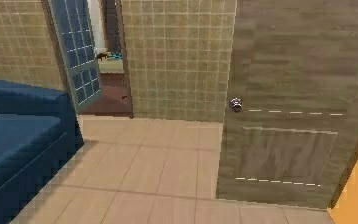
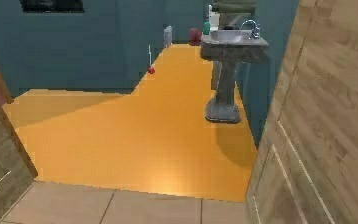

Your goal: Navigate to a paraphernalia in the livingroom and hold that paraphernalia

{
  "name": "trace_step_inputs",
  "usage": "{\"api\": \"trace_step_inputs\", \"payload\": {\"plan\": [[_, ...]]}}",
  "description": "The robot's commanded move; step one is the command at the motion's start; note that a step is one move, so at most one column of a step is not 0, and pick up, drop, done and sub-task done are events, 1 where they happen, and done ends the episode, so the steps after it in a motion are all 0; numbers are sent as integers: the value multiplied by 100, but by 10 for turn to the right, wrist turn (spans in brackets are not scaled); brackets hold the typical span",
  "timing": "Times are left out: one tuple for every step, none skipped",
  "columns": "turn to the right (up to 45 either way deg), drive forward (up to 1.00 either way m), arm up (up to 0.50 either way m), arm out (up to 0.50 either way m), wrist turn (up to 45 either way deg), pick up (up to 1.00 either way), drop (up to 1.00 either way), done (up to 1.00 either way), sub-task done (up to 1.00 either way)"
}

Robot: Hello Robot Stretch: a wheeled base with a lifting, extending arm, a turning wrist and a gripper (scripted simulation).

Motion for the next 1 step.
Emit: {"api": "trace_step_inputs", "payload": {"plan": [[-450, 0, 0, 0, 0, 0, 0, 0, 0]]}}
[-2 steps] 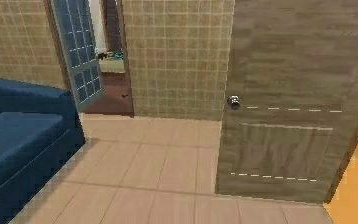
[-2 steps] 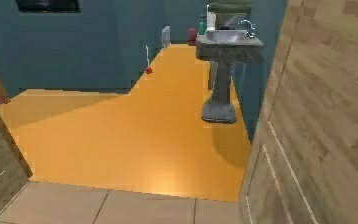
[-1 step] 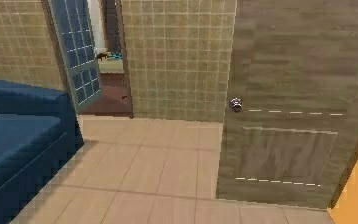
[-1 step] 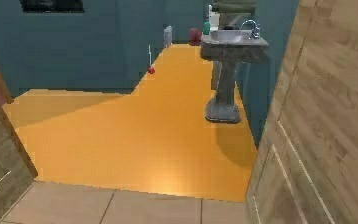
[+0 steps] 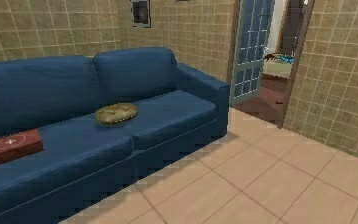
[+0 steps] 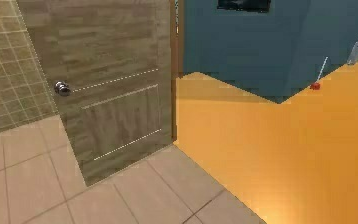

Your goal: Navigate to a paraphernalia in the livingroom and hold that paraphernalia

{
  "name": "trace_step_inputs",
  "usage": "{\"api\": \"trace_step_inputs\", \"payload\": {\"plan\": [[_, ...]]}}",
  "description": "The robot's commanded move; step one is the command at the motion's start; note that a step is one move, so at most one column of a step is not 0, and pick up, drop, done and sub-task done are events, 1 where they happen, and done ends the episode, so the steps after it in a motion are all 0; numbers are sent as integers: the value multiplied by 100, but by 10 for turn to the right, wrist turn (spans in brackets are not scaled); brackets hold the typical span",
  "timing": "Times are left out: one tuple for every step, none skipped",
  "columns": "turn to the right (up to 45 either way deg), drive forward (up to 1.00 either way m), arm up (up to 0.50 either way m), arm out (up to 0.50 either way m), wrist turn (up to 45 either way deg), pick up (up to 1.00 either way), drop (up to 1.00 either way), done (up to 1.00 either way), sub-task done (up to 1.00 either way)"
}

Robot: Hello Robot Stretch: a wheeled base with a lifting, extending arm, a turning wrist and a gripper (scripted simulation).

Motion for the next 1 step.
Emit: {"api": "trace_step_inputs", "payload": {"plan": [[-240, 0, 0, 0, 0, 0, 0, 0, 0]]}}
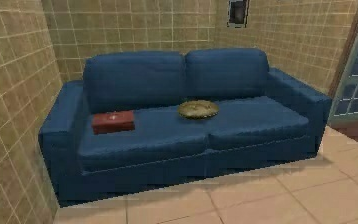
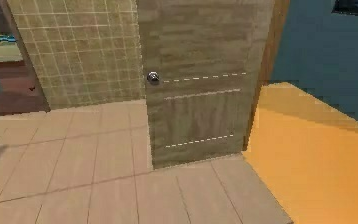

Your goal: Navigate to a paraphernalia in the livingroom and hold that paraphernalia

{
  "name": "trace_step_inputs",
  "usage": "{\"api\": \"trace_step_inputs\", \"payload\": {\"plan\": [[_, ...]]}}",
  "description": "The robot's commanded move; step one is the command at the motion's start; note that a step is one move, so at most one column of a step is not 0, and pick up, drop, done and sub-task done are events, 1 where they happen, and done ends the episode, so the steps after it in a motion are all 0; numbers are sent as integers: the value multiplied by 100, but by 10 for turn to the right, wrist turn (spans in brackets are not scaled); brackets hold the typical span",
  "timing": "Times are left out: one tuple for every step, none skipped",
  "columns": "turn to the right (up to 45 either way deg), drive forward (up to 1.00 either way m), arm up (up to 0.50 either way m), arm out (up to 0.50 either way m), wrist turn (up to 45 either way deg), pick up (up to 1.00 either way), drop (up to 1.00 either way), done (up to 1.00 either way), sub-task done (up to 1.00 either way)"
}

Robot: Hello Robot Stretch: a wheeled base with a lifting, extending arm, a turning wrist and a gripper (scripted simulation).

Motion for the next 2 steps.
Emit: {"api": "trace_step_inputs", "payload": {"plan": [[0, 75, 0, 0, 0, 0, 0, 0, 0], [-450, 0, 0, 0, 0, 0, 0, 0, 0]]}}
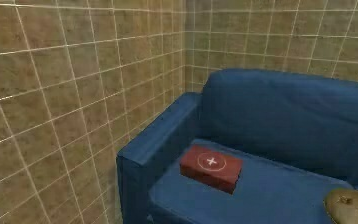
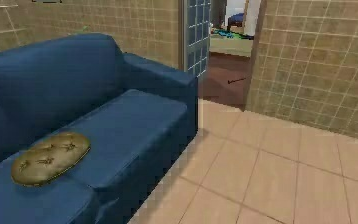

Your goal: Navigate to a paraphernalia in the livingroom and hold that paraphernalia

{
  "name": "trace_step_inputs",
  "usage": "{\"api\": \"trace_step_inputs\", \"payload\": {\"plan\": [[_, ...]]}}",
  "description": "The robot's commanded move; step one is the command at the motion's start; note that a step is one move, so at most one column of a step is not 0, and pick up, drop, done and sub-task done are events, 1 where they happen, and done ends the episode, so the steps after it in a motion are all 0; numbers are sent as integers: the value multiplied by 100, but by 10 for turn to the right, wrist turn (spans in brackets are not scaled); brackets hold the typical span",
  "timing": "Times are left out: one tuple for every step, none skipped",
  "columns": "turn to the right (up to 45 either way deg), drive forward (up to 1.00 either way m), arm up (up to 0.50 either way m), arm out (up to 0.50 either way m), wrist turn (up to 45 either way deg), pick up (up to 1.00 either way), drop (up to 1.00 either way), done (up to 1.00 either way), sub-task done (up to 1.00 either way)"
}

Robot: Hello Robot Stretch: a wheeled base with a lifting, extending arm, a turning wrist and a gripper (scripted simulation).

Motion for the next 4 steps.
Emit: {"api": "trace_step_inputs", "payload": {"plan": [[-450, 0, 0, 0, 0, 0, 0, 0, 0], [-300, 0, 0, 0, 0, 0, 0, 0, 0], [450, 0, 0, 0, 0, 0, 0, 0, 0], [330, 0, 0, 0, 0, 0, 0, 0, 0]]}}
